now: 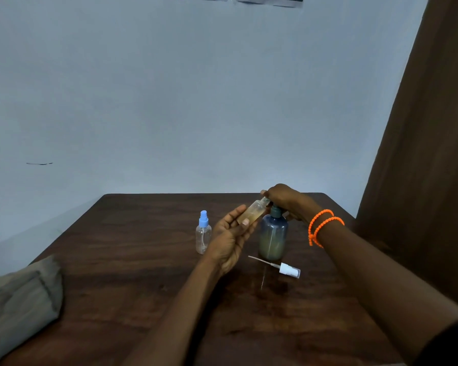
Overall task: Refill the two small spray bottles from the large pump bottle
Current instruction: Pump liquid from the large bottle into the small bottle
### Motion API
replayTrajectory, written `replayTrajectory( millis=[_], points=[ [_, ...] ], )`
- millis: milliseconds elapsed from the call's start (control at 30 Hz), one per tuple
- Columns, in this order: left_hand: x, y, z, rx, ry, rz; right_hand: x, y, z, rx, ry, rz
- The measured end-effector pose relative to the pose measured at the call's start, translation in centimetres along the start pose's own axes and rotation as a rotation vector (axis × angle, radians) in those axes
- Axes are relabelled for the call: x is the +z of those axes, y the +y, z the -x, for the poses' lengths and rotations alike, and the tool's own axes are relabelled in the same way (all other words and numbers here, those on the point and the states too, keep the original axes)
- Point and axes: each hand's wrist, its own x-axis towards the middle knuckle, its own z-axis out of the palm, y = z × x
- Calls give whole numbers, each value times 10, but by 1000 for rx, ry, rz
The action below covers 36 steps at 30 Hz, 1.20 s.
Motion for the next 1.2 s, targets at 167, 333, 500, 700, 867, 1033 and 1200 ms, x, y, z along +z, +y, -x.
replayTrajectory(
  millis=[167,333,500,700,867,1033,1200],
  points=[
    [3,-3,2,-11,-14,33,-13,-13,12,-28,-22,156],
    [0,-2,-2,-2,-5,3,-2,-7,7,-32,-23,16],
    [0,-4,-1,-4,-27,-2,-9,-7,10,-12,-24,73],
    [-5,-8,-2,54,-72,-236,-2,0,1,49,-7,-82],
    [-7,-10,-1,122,-91,-429,-7,-4,7,50,-16,-16],
    [-9,-10,-2,174,-92,-463,-5,-7,4,56,-9,35],
    [-7,-9,0,184,-87,-466,-4,-5,5,53,-14,64]
  ],
)
